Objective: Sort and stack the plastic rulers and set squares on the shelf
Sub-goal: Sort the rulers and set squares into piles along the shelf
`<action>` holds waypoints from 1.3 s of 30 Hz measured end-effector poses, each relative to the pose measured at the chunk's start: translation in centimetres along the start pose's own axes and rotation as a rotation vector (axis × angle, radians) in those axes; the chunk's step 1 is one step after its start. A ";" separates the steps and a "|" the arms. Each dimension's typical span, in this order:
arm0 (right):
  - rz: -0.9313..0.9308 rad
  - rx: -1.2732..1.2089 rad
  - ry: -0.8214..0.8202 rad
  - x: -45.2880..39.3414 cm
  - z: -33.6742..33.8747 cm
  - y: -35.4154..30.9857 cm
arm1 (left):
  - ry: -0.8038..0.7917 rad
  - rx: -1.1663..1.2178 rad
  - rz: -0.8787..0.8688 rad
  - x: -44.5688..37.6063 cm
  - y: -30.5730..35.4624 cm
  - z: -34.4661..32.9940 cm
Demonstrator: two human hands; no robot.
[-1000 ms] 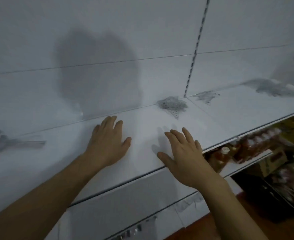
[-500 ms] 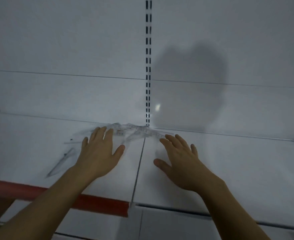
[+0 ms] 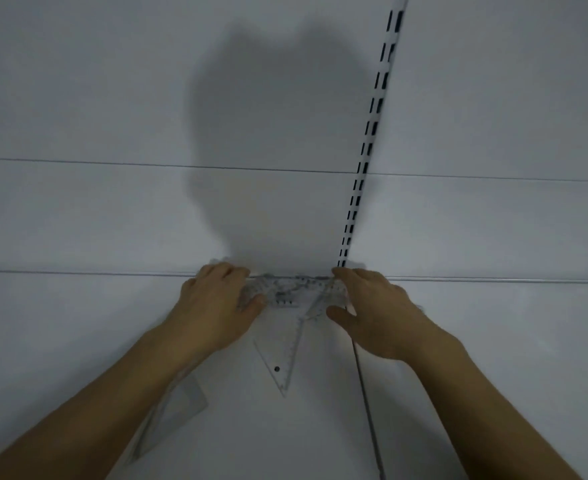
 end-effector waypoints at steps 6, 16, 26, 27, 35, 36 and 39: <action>-0.046 -0.048 0.076 -2.9 -0.8 0.4 | 0.025 0.070 -0.076 -1.8 -0.8 -0.6; 0.002 -0.106 0.201 -2.5 -1.4 1.6 | 0.252 0.323 -0.200 -1.8 -2.2 0.7; 0.130 -0.211 0.371 -2.3 -0.6 1.0 | 0.325 0.619 -0.195 -0.1 -0.5 2.7; 0.132 -0.245 0.386 -2.0 -0.1 0.9 | 0.319 0.635 -0.206 0.1 -0.2 2.7; -0.078 -0.506 0.490 3.8 3.3 3.4 | 0.132 0.855 -0.238 1.4 3.5 2.0; -0.111 -0.521 0.504 4.9 3.1 4.2 | 0.098 0.857 -0.235 1.7 4.6 2.0; -0.195 -0.552 0.570 8.7 3.0 7.3 | 0.050 0.785 -0.285 3.1 9.1 2.0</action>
Point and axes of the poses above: each hand's wrist, its own x-axis away from the middle knuckle, its own z-axis out of the back of the hand, y = z × x, the point moved 5 cm from there along -x, towards the middle knuckle
